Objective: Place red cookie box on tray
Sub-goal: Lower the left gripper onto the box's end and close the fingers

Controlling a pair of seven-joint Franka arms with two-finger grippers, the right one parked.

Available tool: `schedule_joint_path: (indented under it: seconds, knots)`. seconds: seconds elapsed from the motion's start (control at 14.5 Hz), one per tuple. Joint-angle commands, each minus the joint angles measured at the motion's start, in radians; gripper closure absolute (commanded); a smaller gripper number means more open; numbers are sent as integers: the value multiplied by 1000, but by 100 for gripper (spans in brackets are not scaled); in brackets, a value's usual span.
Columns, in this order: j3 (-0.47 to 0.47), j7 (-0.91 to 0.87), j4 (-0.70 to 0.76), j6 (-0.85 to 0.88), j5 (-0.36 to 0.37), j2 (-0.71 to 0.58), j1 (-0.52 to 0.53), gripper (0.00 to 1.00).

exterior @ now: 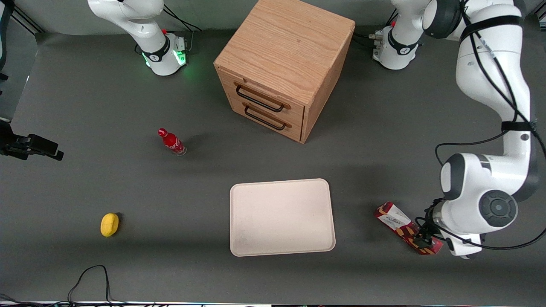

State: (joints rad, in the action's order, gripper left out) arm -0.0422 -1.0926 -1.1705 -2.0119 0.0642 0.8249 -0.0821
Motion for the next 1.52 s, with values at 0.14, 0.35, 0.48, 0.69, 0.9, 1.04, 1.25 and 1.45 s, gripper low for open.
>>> schedule_joint_path:
  seconds: [0.14,0.35,0.48,0.69,0.9,1.04,1.25,1.45]
  knots:
    - [5,5,0,-91,37,52,-11,0]
    - [5,62,0,-91,33,53,-7,15]
    - [5,60,0,-87,26,51,-5,51]
    - [4,54,0,-76,22,51,-5,82]
    - [4,54,0,-71,20,49,-5,97]
    - [2,53,0,-70,20,46,-5,100]
    - [2,56,12,-51,22,33,-2,100]
    - [1,71,110,106,20,2,5,100]
